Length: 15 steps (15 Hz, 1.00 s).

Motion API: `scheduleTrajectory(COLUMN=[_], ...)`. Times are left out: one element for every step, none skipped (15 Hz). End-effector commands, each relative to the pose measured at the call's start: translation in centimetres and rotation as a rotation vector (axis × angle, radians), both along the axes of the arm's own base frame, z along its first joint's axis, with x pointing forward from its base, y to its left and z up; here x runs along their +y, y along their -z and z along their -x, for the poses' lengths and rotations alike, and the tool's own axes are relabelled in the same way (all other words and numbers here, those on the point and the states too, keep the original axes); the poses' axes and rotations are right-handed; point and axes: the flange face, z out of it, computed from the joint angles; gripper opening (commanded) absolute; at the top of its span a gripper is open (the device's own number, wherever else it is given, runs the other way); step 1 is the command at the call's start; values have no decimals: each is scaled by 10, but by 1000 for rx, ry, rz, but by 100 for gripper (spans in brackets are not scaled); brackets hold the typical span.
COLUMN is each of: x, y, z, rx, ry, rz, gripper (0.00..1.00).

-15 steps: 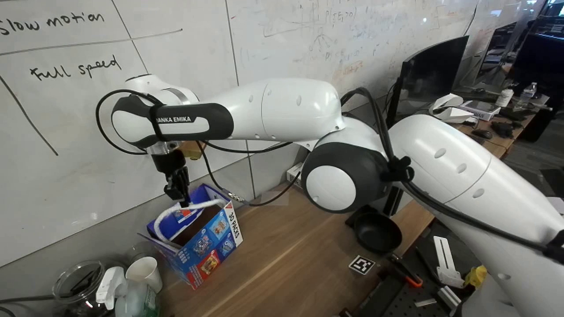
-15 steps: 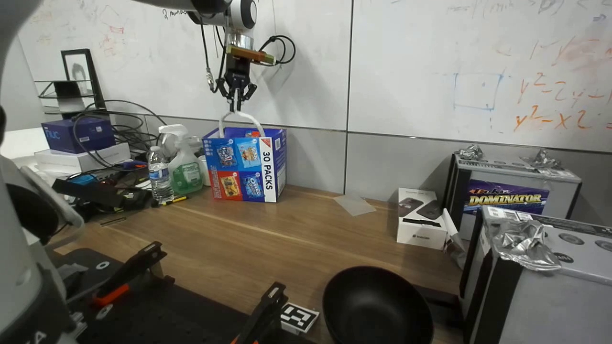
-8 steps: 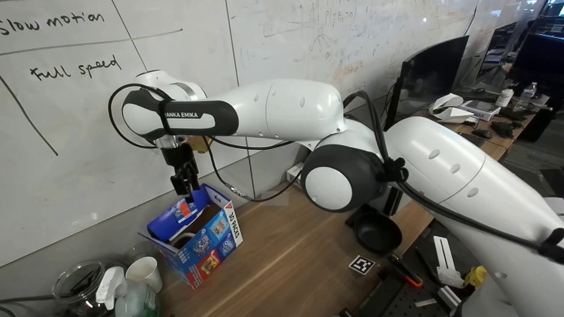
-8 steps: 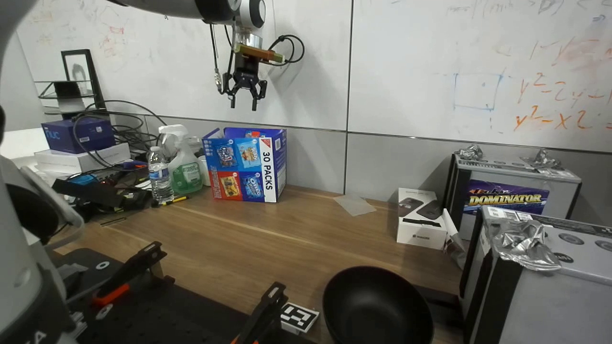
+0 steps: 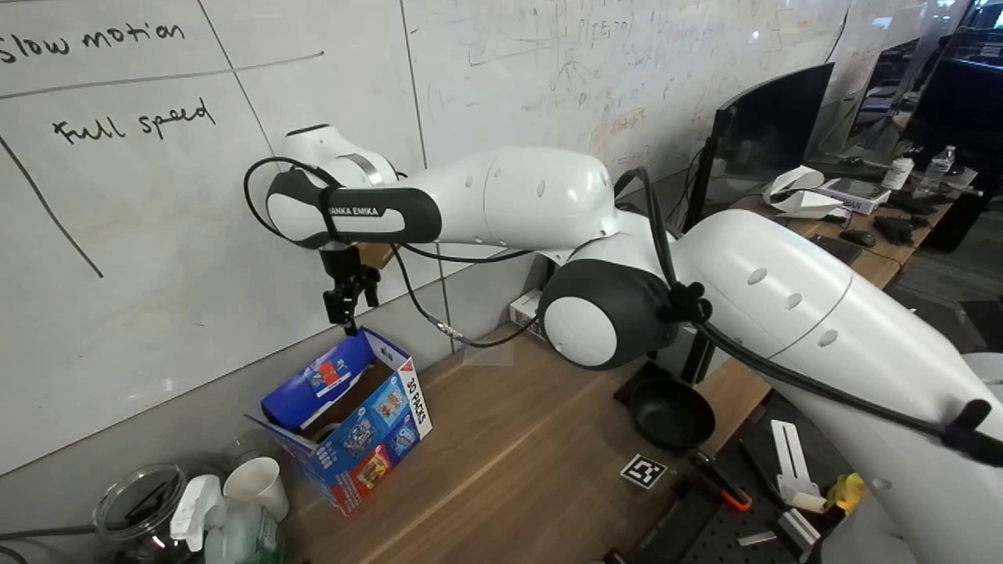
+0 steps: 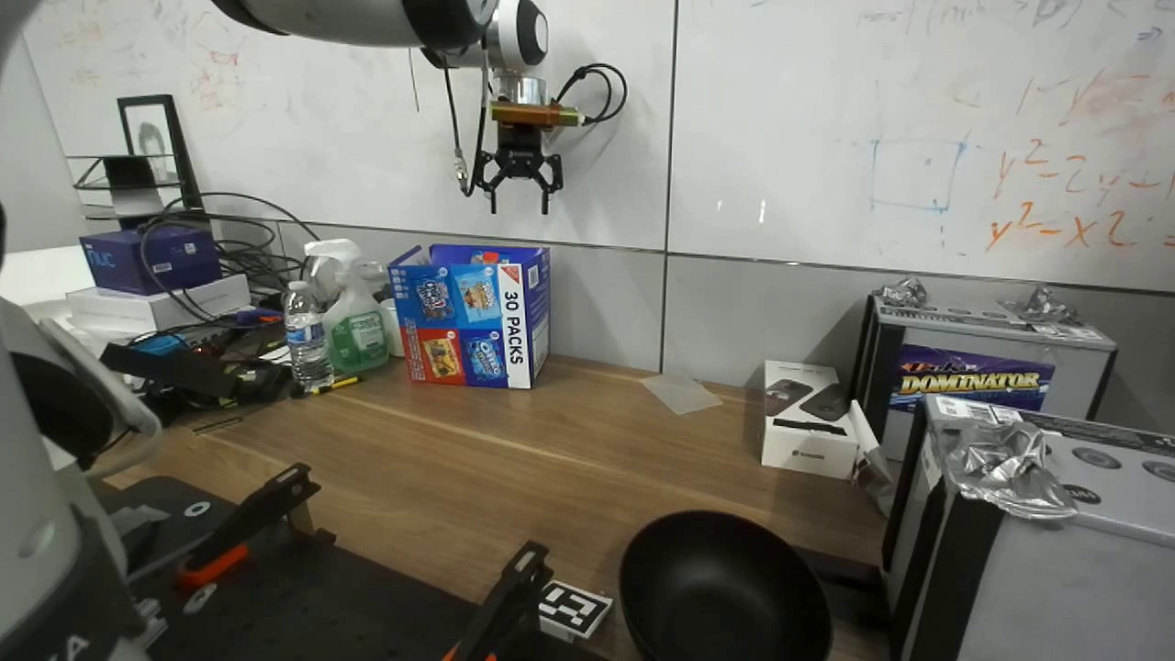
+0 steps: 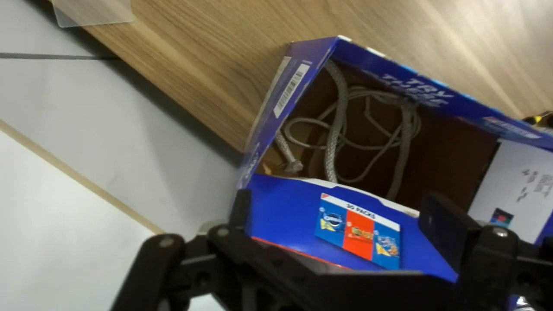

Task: Pick up the rope from the table, put it in the box and move the box to the right

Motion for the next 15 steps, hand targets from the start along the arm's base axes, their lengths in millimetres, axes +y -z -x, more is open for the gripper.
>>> scheduleTrajectory(x=[-3, -4, -4, -4, -1, -1, -1, -3, -6, -12, -18, -23, -30, -36, -41], y=[17, 26, 32, 33, 43, 46, 51, 57, 64, 66, 73, 79, 82, 84, 91], z=[-15, -18, -18, -17, -16, -16, -15, -14, -14, -16, -17, -17, -18, -17, -17], rx=[-105, -128, -131, -130, -132, -136, -139, -137, -136, -137, -141, -135, -128, -120, -112], ry=[126, 148, 165, 182, 193, 203, 209, 221, 233, 254, 279, 301, 329, 350, 367], rz=[25, 40, 55, 69, 89, 108, 125, 145, 160, 167, 173, 176, 174, 170, 170], gripper=[100, 100, 100, 100, 100, 100, 100, 100, 100, 100, 100, 100, 100, 100, 100])
